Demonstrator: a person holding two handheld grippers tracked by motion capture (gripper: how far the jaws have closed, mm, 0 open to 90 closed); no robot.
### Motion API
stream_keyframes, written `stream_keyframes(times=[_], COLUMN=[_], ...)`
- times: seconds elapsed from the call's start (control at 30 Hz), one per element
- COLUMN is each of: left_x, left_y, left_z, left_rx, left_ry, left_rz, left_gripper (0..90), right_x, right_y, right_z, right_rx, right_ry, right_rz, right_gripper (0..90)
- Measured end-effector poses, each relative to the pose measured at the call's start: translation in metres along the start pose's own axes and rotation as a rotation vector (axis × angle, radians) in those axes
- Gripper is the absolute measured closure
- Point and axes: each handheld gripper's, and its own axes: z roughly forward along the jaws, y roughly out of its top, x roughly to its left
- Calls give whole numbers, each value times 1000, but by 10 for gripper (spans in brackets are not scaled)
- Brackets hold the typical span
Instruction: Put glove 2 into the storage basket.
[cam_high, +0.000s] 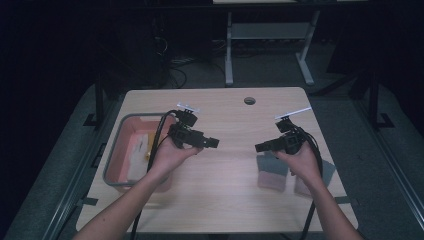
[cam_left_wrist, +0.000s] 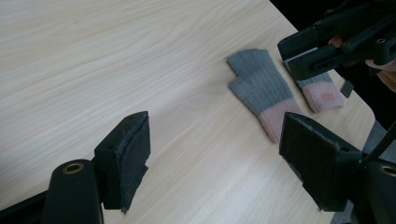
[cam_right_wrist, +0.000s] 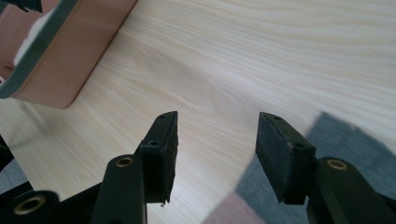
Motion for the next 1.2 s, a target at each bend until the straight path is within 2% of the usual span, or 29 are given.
stream_keyframes(times=[0.13,0.3,0.5,0.77,0.93,1.2], left_x=[-8,-19,-30,-47,-58,-68], left_y=[3,5,6,1,-2,-3], left_z=[9,20,31,45,54,69], left_rx=[5,1,1,-16,-7,-6], left_ry=[-7,-22,-41,-52,-60,-74], left_rz=[18,32,49,63,83,93], left_gripper=[243,235,235,233,233,238], right_x=[-10,-22,-32,-46,-56,-70], right_y=[-9,-20,-30,-53,-66,-81], right_z=[-10,-19,-28,-39,-44,-55], right_rx=[-5,-26,-26,-21,-23,-33], right_ry=[-22,-22,-58,-91,-102,-148], right_rz=[22,35,43,58,84,96], right_gripper=[484,483,485,482,482,509])
